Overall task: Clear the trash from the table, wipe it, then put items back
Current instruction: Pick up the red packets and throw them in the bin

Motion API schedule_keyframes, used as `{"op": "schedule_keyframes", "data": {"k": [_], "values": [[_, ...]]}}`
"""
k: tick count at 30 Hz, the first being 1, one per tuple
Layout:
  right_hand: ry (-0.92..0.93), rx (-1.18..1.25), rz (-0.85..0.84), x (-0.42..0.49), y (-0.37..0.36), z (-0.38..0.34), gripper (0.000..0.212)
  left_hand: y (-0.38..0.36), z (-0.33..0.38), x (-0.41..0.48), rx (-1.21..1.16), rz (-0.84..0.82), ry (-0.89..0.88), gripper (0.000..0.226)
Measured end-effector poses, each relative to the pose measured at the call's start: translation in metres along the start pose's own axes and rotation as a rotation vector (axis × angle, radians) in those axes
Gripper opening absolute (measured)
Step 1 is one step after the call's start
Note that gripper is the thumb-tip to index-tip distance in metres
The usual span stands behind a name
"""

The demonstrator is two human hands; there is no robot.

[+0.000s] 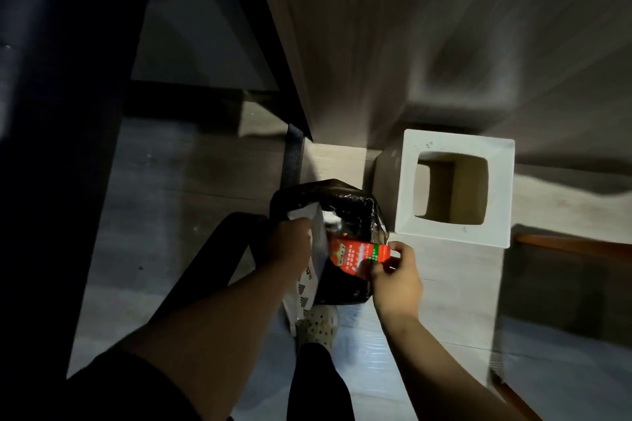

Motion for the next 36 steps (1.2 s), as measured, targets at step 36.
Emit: {"op": "schedule_keyframes", "data": {"k": [36], "values": [[0.675, -0.177, -0.042, -0.161, 0.087, -0.242, 0.042, 0.289, 0.041, -0.107, -0.139, 0.317, -0.475, 0.032]]}}
Point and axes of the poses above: each hand's wrist, its own x-axis towards the middle knuckle, its own y-axis out of the back of the hand, z = x × y, the point moved 4 cm from there along x, towards the middle knuckle, and after that the axes turned 13 degrees about z, right-handed, at the moved point
